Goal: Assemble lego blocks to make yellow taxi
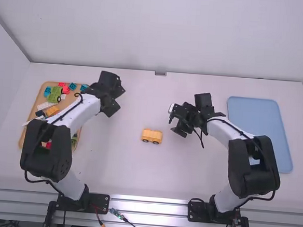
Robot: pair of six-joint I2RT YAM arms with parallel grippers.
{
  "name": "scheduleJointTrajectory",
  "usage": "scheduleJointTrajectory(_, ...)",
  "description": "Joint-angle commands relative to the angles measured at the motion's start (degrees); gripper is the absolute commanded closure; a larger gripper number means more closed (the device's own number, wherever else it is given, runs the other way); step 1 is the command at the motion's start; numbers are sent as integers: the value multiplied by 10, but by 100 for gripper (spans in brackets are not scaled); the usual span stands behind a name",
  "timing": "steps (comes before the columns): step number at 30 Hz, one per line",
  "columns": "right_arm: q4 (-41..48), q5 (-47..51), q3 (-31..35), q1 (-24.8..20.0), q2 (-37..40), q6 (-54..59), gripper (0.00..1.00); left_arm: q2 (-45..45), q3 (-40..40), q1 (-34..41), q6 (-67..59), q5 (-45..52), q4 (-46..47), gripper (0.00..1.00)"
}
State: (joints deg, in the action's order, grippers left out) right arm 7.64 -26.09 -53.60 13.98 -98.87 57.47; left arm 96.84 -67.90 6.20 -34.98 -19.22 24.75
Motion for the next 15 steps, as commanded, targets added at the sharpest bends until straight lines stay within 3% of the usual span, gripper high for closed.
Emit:
scheduleJointTrajectory(1, 1, 15, 0, -2, 12, 1, 1, -7, -45, -56, 63, 14, 39, 1)
scheduleJointTrajectory(9, -17, 22, 0, -2, 12, 1, 1, -7, -126, -247, 61, 136, 123, 1)
scheduleJointTrajectory(15, -31, 22, 0, -2, 12, 1, 1, -7, -127, -329, -24, 201, 121, 1)
